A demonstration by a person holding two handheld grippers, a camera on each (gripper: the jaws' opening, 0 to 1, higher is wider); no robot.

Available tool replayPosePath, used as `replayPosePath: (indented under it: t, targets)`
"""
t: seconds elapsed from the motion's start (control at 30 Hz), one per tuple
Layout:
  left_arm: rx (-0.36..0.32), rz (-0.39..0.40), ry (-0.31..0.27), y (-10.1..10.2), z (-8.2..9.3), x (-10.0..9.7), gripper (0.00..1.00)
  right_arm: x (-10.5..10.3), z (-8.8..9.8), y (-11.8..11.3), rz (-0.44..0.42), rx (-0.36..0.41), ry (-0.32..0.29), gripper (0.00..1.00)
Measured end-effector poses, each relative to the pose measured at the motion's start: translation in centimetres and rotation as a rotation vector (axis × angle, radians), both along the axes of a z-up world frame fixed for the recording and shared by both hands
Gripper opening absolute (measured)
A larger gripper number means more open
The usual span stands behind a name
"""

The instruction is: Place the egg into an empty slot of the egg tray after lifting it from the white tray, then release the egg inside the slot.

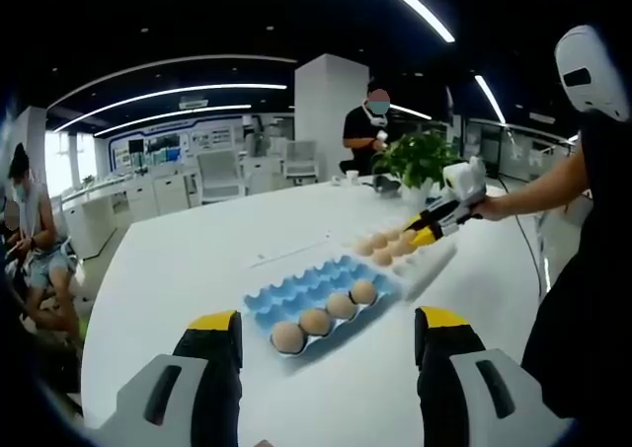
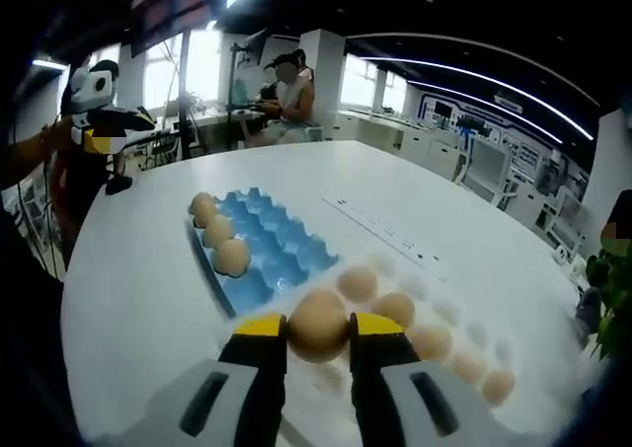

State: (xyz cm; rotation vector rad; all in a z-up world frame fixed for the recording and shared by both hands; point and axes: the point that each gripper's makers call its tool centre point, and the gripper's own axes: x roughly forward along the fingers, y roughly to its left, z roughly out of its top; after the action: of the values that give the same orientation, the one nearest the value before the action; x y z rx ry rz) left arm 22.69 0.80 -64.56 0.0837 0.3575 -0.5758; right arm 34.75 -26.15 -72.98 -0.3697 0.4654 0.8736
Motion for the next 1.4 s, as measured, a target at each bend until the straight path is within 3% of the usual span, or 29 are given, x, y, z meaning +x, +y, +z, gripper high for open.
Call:
replayPosePath:
  t: [0.7,1.4]
  targets:
    - [0.002,0.013,0.002,0.6,-0.1,-0.3,0.72,-0.7,-1.2,5.5,0.109,0.000,0.007,0.24]
    - [0.001,0.025,0.000,1.2,0.0,-0.4,0.71,-0.8,-3.4,7.9,0.154,-0.023,0.042,0.24]
